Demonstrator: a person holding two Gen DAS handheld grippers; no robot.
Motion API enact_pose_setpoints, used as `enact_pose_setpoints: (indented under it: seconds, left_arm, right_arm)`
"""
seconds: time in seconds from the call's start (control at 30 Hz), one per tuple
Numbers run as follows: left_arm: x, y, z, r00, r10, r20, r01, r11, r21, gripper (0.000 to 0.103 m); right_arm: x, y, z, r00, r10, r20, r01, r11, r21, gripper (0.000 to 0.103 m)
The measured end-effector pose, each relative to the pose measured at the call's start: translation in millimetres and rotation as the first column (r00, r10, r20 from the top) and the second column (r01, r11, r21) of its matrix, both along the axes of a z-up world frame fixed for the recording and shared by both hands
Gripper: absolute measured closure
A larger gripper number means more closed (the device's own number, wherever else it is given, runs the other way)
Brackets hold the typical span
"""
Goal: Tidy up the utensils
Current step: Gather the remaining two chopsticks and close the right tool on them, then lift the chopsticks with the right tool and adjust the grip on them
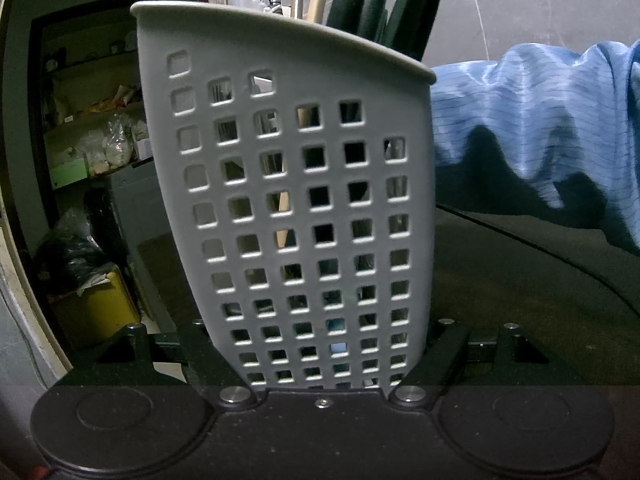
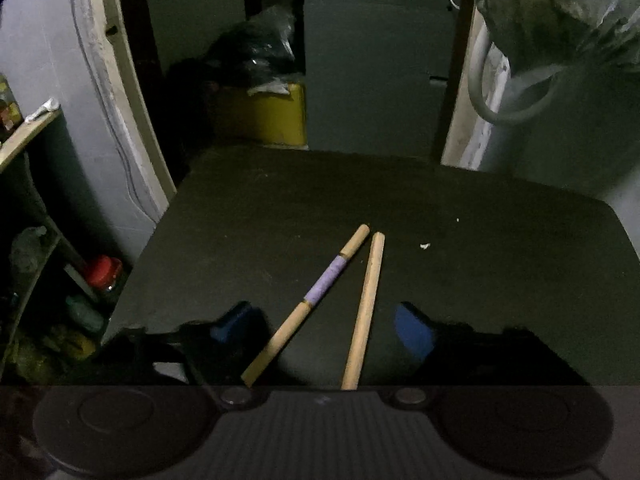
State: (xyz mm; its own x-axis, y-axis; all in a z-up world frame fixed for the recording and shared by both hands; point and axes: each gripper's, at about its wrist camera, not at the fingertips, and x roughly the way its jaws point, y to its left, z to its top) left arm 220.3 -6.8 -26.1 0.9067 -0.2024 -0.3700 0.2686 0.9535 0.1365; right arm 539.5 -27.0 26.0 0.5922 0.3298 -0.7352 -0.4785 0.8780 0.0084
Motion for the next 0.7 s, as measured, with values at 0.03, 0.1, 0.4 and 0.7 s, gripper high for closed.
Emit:
enact_pose_setpoints:
  seconds: [0.03, 0.1, 0.4, 0.7]
  left_arm:
    - [0, 0, 0, 1.000, 0.000, -0.001, 0.000, 1.000, 0.000, 0.025]
    - [0, 0, 0, 1.000, 0.000, -0.002, 0.000, 1.000, 0.001, 0.025]
    - [0, 0, 0, 1.000, -0.003, 0.001, 0.003, 1.000, -0.001, 0.025]
    - [1, 3, 1, 1.000, -0.012, 0.003, 0.012, 1.000, -0.005, 0.025]
  right_arm:
    - [-2, -5, 0, 1.000, -0.011, 0.006, 0.011, 1.000, 0.007, 0.053]
    - [1, -15, 2, 0.999, -0.038, 0.012, 0.038, 0.999, 0.016, 0.076]
    - [-1, -69, -5, 0.996, -0.079, 0.044, 0.077, 0.996, 0.039, 0.087]
    - [-99, -146, -15, 0.997, -0.081, 0.014, 0.080, 0.994, 0.072, 0.087]
